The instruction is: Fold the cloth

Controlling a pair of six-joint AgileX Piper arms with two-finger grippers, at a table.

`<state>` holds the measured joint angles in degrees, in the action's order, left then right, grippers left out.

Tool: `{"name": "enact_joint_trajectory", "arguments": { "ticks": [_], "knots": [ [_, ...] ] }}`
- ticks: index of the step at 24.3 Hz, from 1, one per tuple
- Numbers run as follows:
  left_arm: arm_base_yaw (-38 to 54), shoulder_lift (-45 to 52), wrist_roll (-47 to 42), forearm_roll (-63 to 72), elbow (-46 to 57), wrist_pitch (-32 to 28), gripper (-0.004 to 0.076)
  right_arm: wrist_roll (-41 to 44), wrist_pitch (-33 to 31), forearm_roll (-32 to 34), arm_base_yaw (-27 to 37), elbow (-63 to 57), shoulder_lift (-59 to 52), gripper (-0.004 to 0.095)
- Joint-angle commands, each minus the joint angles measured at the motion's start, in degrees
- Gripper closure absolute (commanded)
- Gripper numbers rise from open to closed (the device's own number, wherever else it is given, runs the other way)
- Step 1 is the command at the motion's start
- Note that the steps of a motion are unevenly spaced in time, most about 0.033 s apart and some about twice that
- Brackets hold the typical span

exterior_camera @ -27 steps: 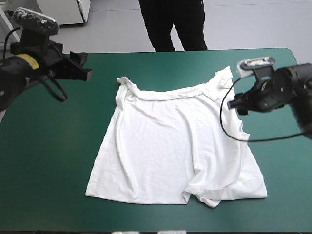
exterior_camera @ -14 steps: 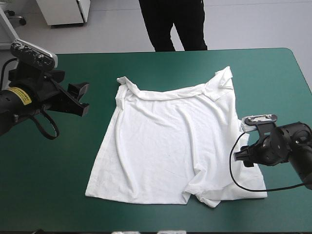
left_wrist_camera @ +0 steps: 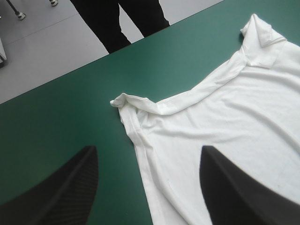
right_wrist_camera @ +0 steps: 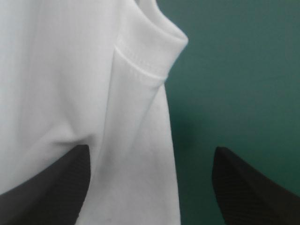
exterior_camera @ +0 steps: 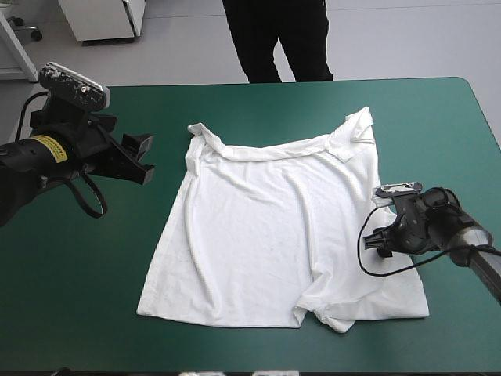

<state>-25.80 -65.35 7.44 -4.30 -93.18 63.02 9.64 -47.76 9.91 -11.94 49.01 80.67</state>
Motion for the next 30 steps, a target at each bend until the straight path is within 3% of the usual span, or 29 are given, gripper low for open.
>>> {"name": "enact_joint_trajectory", "arguments": {
  "ticks": [1,4,7,15,20,30],
  "knots": [
    [-0.5,0.9,-0.4,-0.2,-1.4,-3.8,0.0265,0.2,3.0,1.5,0.0,1.2,2.0,0.0233],
    [-0.5,0.9,-0.4,-0.2,-1.4,-3.8,0.0265,0.2,3.1,1.5,0.0,1.2,5.5,0.026],
    [-0.5,0.9,-0.4,-0.2,-1.4,-3.8,0.0265,-0.5,3.0,-0.3,0.3,1.2,8.7,0.0356],
    [-0.5,1.0,-0.3,-0.6,-1.4,-3.5,0.0265,-3.4,2.7,-4.8,2.6,1.1,13.7,0.0903],
    [-0.5,1.1,-0.3,-1.3,-1.4,-2.8,0.0265,-9.2,2.8,-12.8,8.8,1.1,14.6,0.0925],
    [-0.5,1.0,-0.3,-0.5,-1.4,-3.9,0.0265,-10.8,2.1,-12.0,25.7,3.8,10.1,0.0925]
  ]
}}
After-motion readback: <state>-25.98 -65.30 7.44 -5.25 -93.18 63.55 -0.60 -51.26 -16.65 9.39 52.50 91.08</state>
